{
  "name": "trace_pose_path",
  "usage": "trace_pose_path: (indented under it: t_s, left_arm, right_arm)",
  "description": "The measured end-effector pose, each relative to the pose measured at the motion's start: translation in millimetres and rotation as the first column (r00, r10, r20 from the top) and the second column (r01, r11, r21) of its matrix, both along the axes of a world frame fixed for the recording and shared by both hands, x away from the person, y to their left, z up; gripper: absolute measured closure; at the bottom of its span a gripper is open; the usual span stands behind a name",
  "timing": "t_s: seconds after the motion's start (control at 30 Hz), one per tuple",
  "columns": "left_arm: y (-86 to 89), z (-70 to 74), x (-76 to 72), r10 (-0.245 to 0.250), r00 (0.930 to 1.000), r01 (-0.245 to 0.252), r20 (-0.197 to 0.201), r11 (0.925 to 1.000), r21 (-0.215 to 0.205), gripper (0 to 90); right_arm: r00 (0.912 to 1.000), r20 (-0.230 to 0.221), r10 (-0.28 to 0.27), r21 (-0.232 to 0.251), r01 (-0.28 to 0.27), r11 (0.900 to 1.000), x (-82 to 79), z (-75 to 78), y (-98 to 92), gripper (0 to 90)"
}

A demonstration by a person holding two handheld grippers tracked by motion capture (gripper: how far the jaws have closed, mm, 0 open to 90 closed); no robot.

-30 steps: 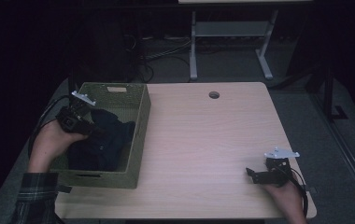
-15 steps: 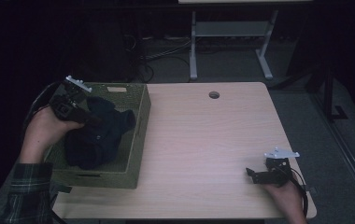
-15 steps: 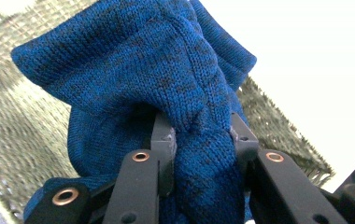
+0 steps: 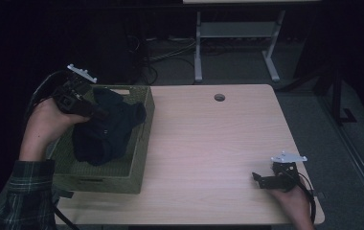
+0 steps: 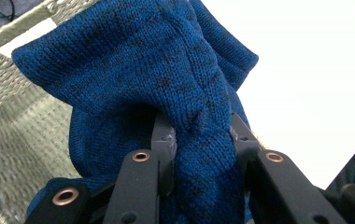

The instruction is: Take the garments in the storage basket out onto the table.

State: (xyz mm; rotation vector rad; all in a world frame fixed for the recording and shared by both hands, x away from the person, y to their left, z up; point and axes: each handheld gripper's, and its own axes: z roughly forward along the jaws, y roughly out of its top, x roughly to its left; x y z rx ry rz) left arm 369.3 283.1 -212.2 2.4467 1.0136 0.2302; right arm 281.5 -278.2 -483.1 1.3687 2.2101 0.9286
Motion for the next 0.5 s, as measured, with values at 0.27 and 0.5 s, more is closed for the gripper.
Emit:
trace_pose_path:
  t_s: [0.27,0.5]
  left_arm:
    - [-14.6,8.6,2.0,-0.024,0.9996,0.024,0.015,0.9997,-0.009,70.2]
    - [-28.4,14.8,3.7,-0.046,0.9986,0.046,0.027,0.9988,-0.016,70.3]
  right_arm:
    - [0.9999,-0.003,-0.017,0.004,0.017,1.000,-0.1,0.2,0.8,2.6]
    - [0.9998,-0.002,-0.022,0.004,0.022,1.000,-0.6,0.1,1.0,2.7]
